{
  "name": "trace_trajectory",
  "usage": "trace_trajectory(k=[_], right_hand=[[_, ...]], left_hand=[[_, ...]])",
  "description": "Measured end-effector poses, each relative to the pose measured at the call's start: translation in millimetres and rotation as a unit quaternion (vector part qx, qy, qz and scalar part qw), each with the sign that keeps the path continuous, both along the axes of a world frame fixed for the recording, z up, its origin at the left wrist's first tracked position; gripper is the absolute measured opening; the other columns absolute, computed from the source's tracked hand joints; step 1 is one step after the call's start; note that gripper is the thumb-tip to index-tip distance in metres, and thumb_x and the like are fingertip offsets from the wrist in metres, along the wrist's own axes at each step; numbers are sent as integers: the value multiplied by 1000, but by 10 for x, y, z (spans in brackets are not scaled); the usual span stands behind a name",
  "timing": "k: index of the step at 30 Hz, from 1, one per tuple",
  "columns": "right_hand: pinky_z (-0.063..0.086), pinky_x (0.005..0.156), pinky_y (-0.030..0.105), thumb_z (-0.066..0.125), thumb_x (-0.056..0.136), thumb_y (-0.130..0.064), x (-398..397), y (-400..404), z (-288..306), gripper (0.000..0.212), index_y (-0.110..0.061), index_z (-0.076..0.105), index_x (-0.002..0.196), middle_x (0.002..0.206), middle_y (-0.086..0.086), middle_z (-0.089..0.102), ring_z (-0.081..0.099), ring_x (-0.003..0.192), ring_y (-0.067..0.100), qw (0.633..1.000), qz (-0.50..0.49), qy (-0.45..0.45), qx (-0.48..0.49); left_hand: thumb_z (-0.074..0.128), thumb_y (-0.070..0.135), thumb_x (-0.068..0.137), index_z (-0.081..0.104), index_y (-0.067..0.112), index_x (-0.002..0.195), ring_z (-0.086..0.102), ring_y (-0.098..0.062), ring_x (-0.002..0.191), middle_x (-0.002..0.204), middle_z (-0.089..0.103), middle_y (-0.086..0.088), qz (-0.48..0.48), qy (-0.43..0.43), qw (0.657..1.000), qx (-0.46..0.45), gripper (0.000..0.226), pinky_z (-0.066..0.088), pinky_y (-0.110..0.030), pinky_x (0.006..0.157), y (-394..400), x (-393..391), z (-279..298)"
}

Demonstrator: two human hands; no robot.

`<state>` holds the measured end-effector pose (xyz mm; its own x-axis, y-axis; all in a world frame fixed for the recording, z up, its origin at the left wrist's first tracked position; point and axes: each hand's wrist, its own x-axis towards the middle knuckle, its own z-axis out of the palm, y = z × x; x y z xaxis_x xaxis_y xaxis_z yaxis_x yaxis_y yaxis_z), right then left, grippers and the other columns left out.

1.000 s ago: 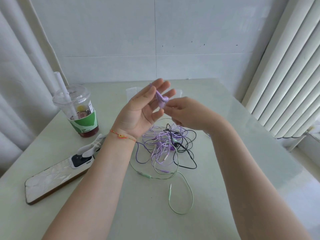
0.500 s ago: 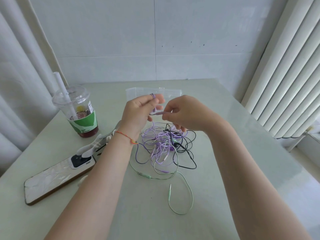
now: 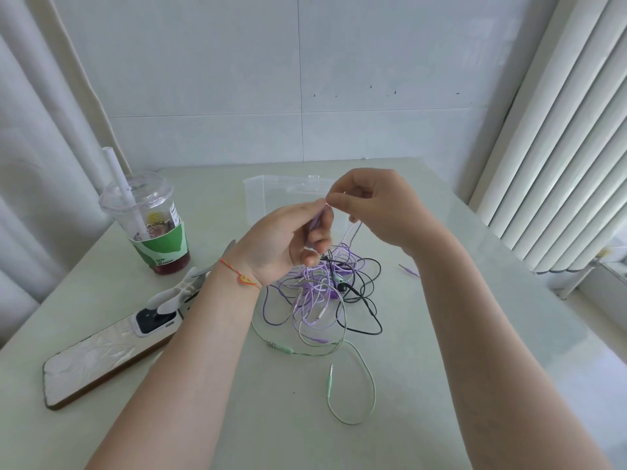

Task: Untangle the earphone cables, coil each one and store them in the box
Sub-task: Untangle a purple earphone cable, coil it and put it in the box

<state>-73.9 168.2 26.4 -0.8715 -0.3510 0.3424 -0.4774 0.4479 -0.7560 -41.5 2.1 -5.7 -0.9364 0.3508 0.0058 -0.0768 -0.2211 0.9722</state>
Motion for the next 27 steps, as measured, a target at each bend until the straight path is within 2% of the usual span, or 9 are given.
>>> trace_trajectory(k=[2, 5, 8, 11, 14, 17, 21, 24, 27], right_hand=[[47, 64, 25, 64, 90, -16, -9, 5, -7, 8, -16, 72, 88, 81, 13, 70, 57, 61, 10, 1000, 12, -13, -19], [51, 66, 24, 57, 94, -10, -11, -11, -32, 16, -13, 72, 89, 71, 7, 66, 58, 60, 12, 998, 35, -51, -30], [50, 66, 24, 54, 96, -14, 10, -23, -62, 24, -19, 69, 78, 64, -4, 66, 63, 58, 12, 993, 66, -91, 42], [51, 73, 32, 56, 93, -19, 37, -26, -80, 18, -16, 72, 87, 66, 0, 69, 69, 62, 17, 983, 86, -128, 103], [49, 68, 36, 60, 91, -29, 85, -28, -51, 16, -20, 73, 87, 61, 3, 67, 62, 56, 15, 979, 89, -132, 131], [41, 60, 27, 63, 88, -42, 121, -23, -11, 15, -31, 74, 87, 48, 2, 57, 51, 52, 16, 975, 82, -123, 169], [32, 44, 16, 66, 87, -34, 119, -46, 29, 15, -22, 75, 86, 45, -10, 40, 37, 39, 4, 985, 59, -69, 146], [24, 42, 16, 65, 87, -26, 106, -28, 62, 13, -17, 72, 82, 47, -10, 39, 32, 41, 6, 994, 37, -21, 105], [24, 41, 16, 61, 89, -22, 63, 17, 69, 13, -17, 71, 82, 51, -9, 44, 32, 40, 6, 999, 3, 10, 51]], left_hand=[[40, 29, 99, 59, 16, 78, 54, -13, 64, 65, 44, 1, -15, -20, 998, 57, 31, 35, -19, 42, 23, 27, 24], [43, 29, 94, 70, 17, 84, 67, -11, 79, 74, 63, 4, -14, -42, 981, 189, 30, 42, -16, 41, 45, 62, 83], [46, 27, 90, 78, 20, 90, 70, -13, 97, 95, 73, 6, 31, -31, 958, 284, 32, 53, -17, 48, 19, 48, 122], [48, 25, 94, 72, 17, 106, 64, -19, 115, 116, 70, 3, 80, -9, 946, 313, 28, 57, -19, 60, -50, 1, 113], [45, 25, 100, 65, 18, 108, 61, -16, 119, 122, 67, 3, 144, 22, 964, 222, 23, 56, -23, 63, -92, -53, 42], [49, 24, 99, 66, 15, 96, 65, -12, 112, 117, 68, 1, 206, 71, 973, 81, 19, 55, -26, 61, -74, -77, -31], [56, 22, 97, 70, 16, 88, 68, -10, 93, 99, 67, -5, 239, 95, 965, -56, 17, 55, -26, 55, -66, -92, -89], [58, 22, 96, 72, 17, 85, 53, -10, 72, 78, 63, -4, 202, 83, 970, -110, 18, 52, -22, 50, -71, -100, -120], [52, 25, 98, 71, 14, 93, 57, -16, 78, 80, 68, -5, 98, 35, 988, -116, 21, 54, -23, 54, -60, -59, -126]])
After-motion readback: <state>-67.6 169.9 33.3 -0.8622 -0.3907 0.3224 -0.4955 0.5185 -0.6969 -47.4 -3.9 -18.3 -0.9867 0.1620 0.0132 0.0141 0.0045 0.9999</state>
